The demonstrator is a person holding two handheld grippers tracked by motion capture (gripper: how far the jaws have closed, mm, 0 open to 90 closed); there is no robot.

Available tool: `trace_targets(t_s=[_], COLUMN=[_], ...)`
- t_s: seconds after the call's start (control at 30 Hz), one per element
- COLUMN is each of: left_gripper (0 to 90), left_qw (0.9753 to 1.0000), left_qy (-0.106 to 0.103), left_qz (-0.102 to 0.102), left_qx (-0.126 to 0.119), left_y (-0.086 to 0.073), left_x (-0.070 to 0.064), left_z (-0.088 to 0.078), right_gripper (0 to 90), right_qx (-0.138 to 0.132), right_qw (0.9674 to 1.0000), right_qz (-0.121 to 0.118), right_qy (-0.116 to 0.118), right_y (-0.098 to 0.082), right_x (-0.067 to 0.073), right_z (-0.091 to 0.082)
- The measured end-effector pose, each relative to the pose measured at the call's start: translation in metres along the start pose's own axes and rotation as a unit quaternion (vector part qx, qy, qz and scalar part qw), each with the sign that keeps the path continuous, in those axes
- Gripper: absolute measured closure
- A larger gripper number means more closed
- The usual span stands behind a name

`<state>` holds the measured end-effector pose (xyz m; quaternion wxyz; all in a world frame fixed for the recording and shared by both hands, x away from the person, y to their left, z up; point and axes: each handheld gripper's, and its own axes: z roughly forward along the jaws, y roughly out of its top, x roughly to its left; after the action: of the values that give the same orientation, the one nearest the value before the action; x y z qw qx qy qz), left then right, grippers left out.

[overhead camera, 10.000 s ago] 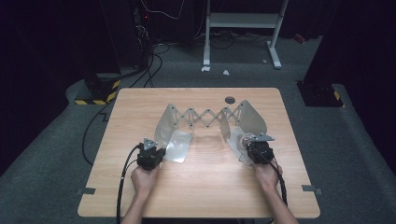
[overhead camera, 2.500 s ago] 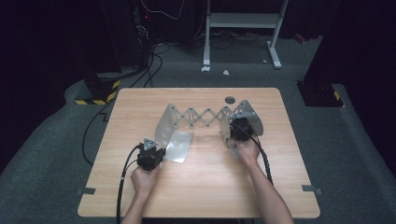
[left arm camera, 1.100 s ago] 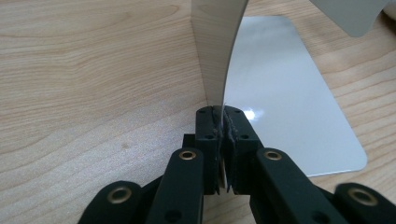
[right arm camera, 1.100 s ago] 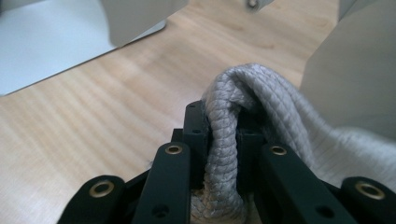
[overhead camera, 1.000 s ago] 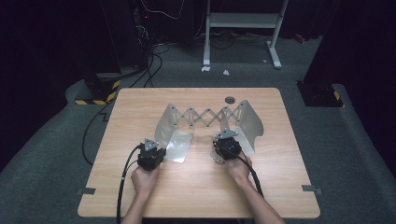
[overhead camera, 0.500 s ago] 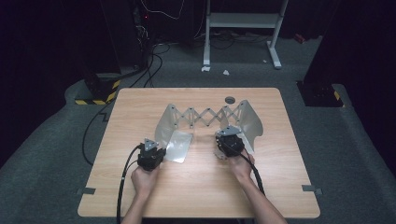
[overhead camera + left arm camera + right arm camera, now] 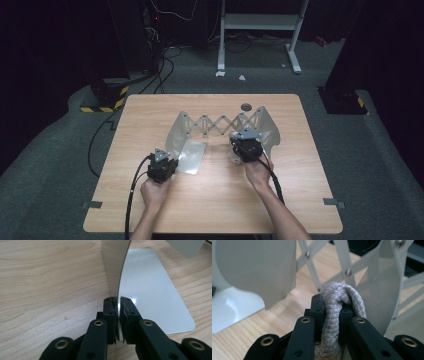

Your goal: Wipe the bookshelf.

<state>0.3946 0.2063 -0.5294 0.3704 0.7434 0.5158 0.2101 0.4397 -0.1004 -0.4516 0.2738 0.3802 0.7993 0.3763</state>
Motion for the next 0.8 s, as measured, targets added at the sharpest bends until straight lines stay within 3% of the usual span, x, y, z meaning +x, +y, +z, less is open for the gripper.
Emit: trace_targets(t_s=[0.17, 0.43, 0.53, 0.8], left_gripper=[81.8, 80.7, 80.7, 81.1], left_qw=[1.0, 1.0, 1.0, 1.0], left_qy=[0.0, 0.001, 0.001, 0.001], left_qz=[0.001, 0.003, 0.003, 0.003], left_qx=[0.0, 0.001, 0.001, 0.001], left_y=[0.0, 0.0, 0.0, 0.0], left_x=[0.0, -0.001, -0.001, 0.0], left_z=[0.0, 0.0, 0.0, 0.0], right_gripper=[80.2, 80.2, 80.3, 80.3], right_qx=[-0.009, -0.016, -0.012, -0.023], right_qw=[0.9999, 0.9997, 0.9998, 0.9993], right_qz=[-0.004, 0.008, 0.014, -0.005], right_qy=[-0.009, -0.014, -0.012, -0.029], right_y=[0.017, 0.037, 0.036, 0.027], right_x=[-0.003, -0.013, -0.014, -0.008], right_z=[-0.001, 0.0, 0.004, 0.005])
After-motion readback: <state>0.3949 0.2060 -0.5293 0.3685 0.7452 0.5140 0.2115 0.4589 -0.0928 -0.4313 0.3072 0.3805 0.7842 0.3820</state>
